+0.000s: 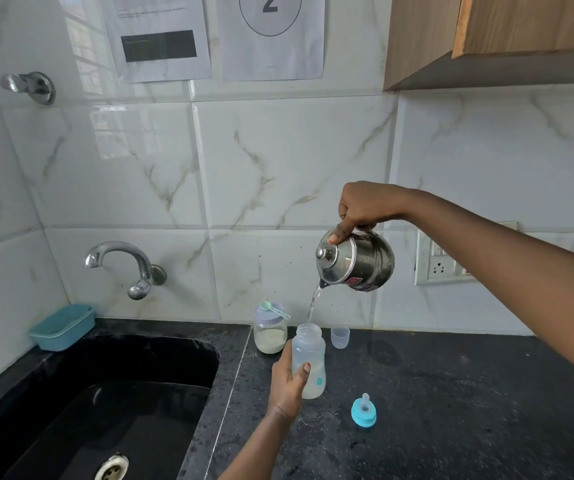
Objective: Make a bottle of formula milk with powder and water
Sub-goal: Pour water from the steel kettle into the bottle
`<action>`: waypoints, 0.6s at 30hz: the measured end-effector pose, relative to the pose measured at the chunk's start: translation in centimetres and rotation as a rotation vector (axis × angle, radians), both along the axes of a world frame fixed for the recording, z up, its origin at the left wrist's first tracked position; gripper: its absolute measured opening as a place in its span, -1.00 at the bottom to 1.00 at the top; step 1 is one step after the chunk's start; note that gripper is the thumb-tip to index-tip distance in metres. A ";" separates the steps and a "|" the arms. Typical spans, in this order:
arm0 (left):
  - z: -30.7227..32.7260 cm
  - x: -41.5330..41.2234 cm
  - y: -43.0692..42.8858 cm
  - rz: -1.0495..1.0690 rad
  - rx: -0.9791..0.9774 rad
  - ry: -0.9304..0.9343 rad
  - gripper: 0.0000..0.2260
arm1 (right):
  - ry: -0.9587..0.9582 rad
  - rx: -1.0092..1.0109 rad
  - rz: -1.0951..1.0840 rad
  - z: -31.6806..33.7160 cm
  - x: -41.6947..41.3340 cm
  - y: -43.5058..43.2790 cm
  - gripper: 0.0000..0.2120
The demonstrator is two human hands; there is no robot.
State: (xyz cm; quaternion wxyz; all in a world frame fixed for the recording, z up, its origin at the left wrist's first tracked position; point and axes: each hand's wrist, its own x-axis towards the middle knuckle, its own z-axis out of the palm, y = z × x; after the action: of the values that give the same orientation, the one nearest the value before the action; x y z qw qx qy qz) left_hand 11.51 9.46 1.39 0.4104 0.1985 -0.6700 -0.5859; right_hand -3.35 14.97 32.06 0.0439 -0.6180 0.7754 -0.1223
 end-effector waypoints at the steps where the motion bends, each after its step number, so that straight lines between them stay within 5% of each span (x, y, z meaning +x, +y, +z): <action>1: -0.1 0.0 -0.1 0.003 0.002 -0.003 -0.20 | -0.001 0.000 0.001 0.0 0.0 0.0 -0.46; 18: -0.3 0.3 -0.1 -0.005 0.004 -0.010 -0.20 | -0.012 -0.004 0.006 0.2 0.2 -0.2 -0.47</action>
State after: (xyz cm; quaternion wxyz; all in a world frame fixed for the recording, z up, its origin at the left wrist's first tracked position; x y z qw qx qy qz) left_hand 11.77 9.39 1.14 0.4052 0.2004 -0.6713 -0.5874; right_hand -3.13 14.78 32.26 0.0477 -0.6195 0.7732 -0.1273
